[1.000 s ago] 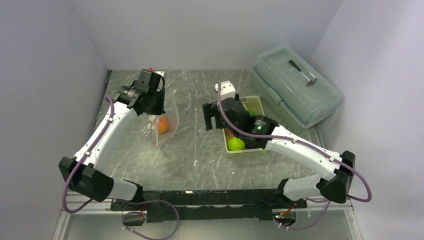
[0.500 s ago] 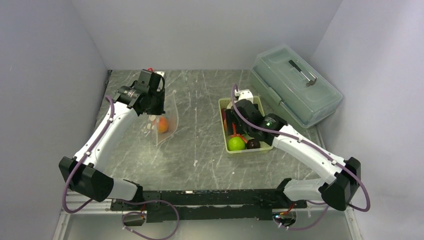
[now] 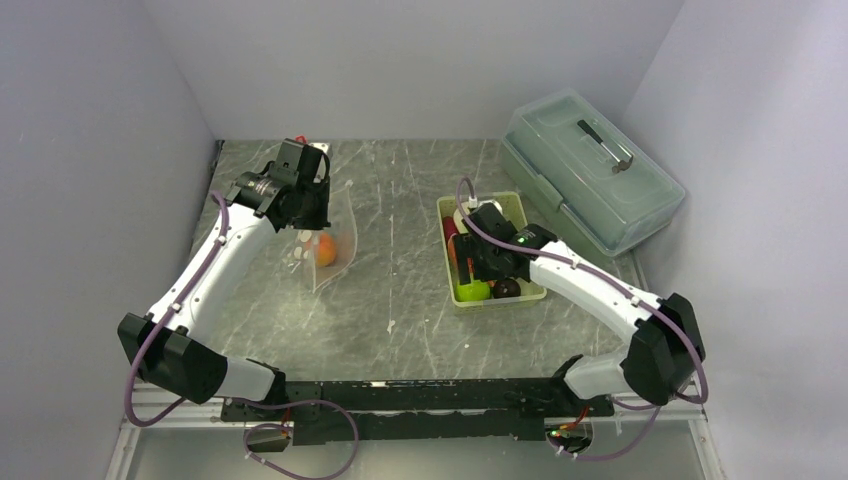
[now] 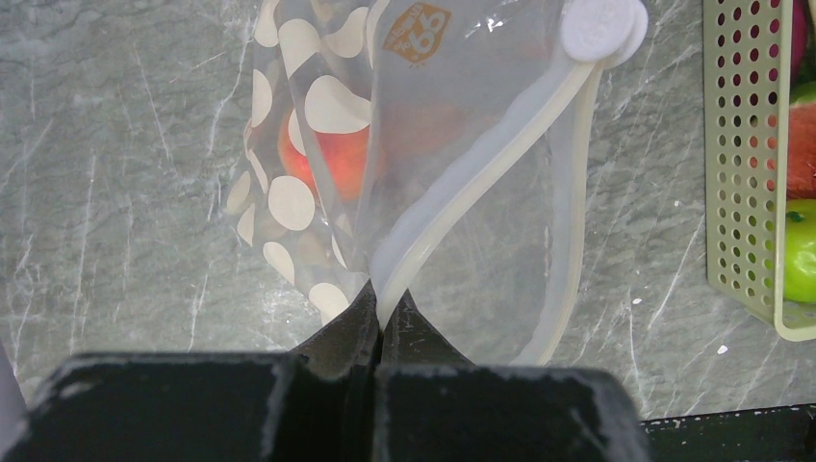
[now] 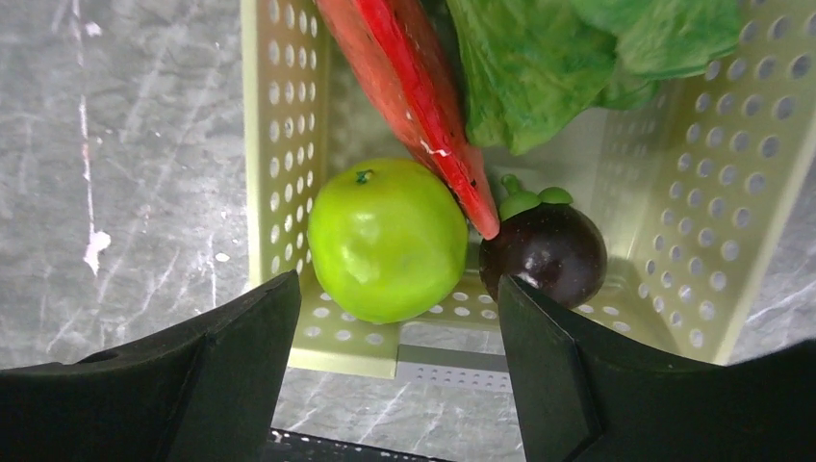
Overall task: Place the food in the zip-top bag and seal the zipper
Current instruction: Pick up the fake fruit from the bin.
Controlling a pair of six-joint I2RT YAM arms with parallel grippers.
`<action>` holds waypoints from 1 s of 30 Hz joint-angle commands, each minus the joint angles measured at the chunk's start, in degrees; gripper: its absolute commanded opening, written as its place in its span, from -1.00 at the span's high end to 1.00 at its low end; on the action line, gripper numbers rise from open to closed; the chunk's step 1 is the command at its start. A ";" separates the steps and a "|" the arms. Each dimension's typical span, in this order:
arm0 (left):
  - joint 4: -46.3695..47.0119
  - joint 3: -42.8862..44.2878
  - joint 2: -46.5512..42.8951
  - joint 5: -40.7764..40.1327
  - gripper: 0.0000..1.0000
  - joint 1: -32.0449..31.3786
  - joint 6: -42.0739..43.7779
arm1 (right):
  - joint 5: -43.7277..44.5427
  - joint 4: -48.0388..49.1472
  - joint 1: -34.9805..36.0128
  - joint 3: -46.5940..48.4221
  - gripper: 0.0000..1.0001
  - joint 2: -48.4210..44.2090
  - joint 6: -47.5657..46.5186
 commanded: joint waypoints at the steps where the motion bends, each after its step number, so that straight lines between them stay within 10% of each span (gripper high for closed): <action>1: 1.62 -0.04 -1.61 0.43 1.00 0.23 0.78 | -2.99 2.31 -0.96 -1.50 -0.56 1.20 0.70; 22: 1.47 -0.12 -1.61 0.23 1.00 0.23 0.87 | -5.94 8.22 -1.80 -5.95 -0.60 9.45 1.61; 30: 1.47 -0.11 -1.61 0.23 1.00 0.23 0.78 | -3.17 7.08 -1.85 -5.55 -0.10 7.49 2.23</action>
